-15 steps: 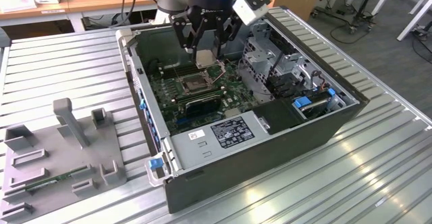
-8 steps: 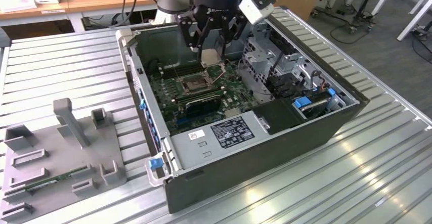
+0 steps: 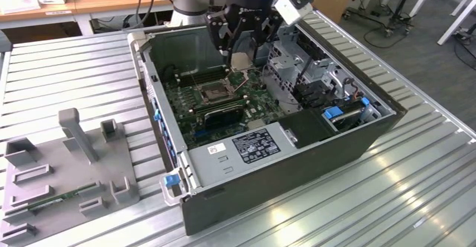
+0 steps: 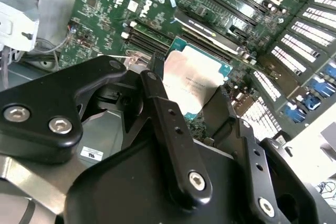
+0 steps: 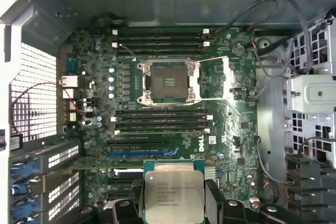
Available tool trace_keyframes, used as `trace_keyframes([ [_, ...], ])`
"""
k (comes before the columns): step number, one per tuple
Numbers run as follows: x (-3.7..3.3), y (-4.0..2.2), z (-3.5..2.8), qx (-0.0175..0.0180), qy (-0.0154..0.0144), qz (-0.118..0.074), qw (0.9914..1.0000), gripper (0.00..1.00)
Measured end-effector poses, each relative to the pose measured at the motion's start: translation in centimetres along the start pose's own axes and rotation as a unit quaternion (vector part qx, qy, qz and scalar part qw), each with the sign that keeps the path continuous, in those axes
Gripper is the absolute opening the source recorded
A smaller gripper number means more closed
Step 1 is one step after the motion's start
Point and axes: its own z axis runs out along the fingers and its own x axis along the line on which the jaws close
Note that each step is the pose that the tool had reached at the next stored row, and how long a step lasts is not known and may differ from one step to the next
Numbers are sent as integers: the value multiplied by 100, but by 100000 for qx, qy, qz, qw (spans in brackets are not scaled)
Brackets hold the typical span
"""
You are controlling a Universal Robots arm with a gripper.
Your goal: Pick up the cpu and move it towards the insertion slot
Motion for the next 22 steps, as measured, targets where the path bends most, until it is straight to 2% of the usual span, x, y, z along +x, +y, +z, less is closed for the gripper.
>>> trace_keyframes([
  [6, -13, 3, 0, 0, -1, 2, 100000, 55],
  [11, -13, 34, 4, 1, 0, 3, 100000, 55],
  [22, -4, 239, 25, -4, -4, 19, 100000, 55],
])
